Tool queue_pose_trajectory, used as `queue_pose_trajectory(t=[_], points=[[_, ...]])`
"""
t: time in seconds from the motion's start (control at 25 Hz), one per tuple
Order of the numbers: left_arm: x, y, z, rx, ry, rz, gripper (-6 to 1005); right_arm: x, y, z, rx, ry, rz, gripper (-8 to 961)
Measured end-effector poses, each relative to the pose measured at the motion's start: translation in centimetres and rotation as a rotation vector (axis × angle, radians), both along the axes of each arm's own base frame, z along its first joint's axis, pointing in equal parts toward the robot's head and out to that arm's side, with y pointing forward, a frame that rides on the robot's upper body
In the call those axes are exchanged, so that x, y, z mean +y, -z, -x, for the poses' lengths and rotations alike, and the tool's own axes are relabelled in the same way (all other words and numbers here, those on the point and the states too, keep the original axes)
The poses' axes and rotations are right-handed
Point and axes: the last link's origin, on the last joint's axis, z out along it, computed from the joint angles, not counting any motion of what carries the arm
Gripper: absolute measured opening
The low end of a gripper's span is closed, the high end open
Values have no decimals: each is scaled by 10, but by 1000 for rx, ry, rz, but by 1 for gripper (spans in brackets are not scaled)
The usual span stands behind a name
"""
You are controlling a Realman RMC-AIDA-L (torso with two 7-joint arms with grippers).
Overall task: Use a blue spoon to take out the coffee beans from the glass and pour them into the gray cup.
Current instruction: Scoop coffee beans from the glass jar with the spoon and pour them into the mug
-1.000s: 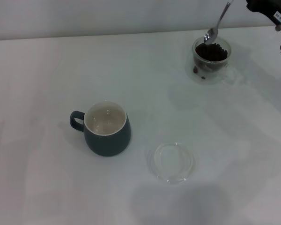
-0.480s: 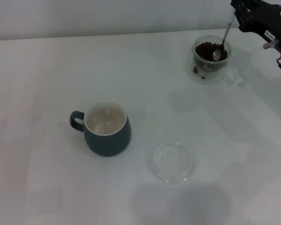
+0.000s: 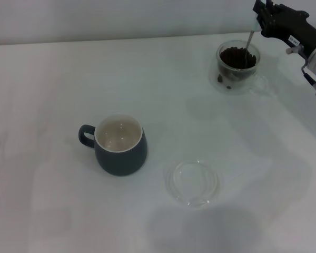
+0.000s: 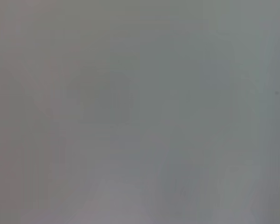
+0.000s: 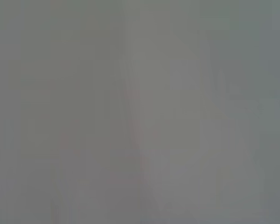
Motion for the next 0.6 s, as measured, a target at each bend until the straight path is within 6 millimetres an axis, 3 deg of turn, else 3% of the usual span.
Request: queue_pose_trajectory(t=[0.6], points=[[2,-1,1,8,0,3,862,7,-8,-11,289,170,26,145]])
